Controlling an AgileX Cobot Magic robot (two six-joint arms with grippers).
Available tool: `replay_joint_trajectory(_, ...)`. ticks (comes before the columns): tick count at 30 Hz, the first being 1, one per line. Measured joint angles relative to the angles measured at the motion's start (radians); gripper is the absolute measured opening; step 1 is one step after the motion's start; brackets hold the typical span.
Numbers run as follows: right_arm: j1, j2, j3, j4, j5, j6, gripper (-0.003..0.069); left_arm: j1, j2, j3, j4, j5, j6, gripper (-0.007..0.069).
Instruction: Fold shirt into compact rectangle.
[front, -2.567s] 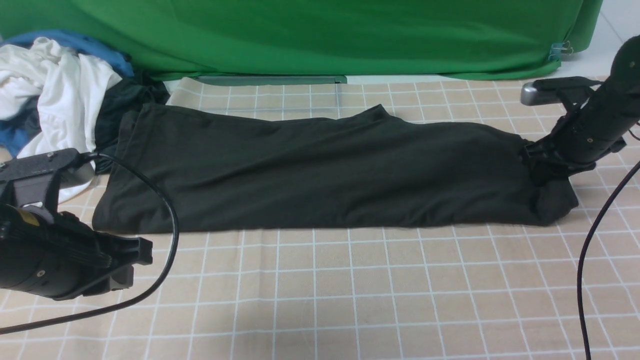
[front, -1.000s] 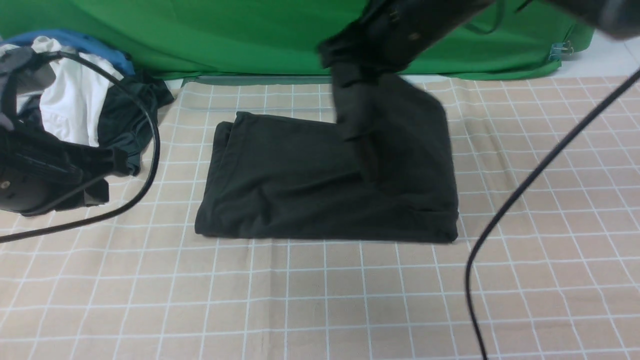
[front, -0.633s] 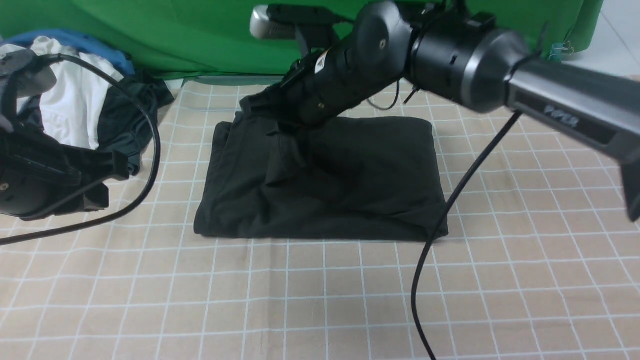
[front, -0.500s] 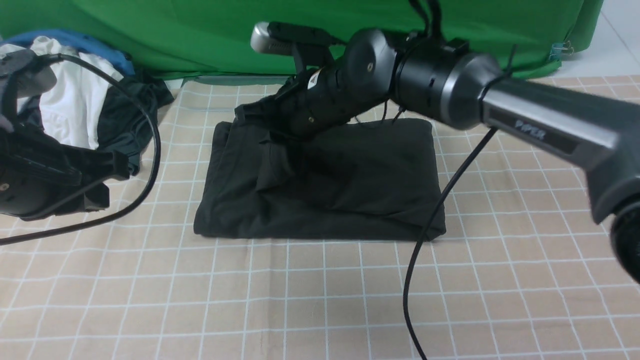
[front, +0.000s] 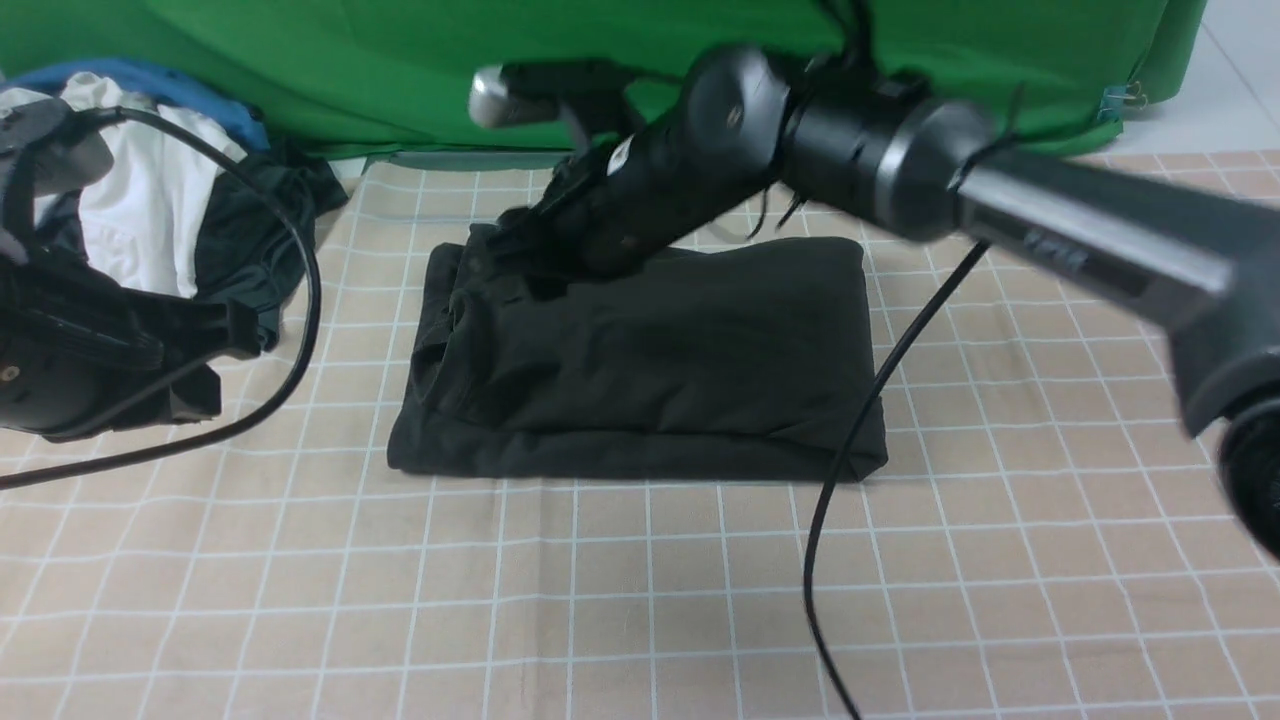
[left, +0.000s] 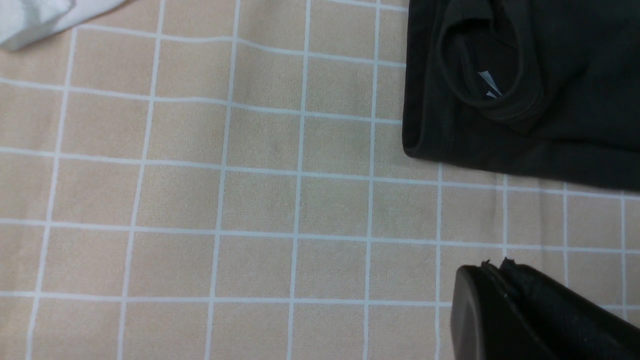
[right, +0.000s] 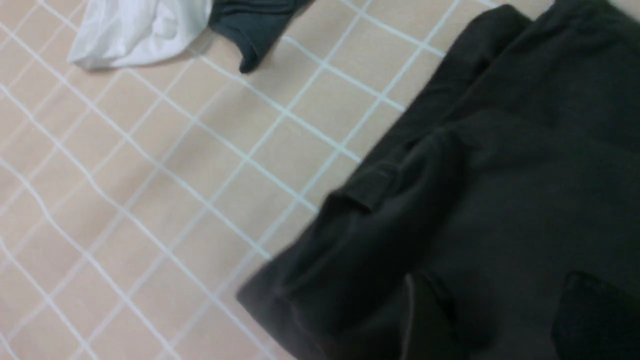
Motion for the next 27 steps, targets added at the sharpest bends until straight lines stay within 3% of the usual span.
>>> replay_joint_trajectory(2, -0.016, -0.024, -0.012, -0.058, 0.068, -0.001, 0.0306, 0.000, 0.009, -0.002, -0.014, -0.004, -0.001, 0.0019)
replay_joint_trajectory(5, -0.056, -0.090, -0.031, -0.200, 0.223, -0.005, 0.0122, 0.000, 0.057, -0.028, -0.093, -0.035, 0.017, 0.0019)
replay_joint_trajectory(7, -0.088, -0.105, -0.032, -0.239, 0.339, -0.005, 0.0048, 0.000, 0.121, -0.067, -0.177, -0.043, 0.066, 0.0019)
replay_joint_trajectory(13, -0.137, -0.106, 0.040, -0.263, 0.448, -0.030, 0.0038, -0.022, 0.344, -0.227, -0.336, -0.052, 0.191, 0.0019)
replay_joint_trajectory(23, -0.147, -0.092, 0.222, -0.263, 0.243, -0.002, 0.0038, -0.135, 0.769, -0.542, -0.344, -0.064, 0.201, 0.0019)
replay_joint_trajectory(27, -0.147, -0.053, 0.226, -0.260, 0.239, 0.004, 0.0038, -0.136, 0.876, -0.578, -0.257, -0.046, 0.151, 0.0019)
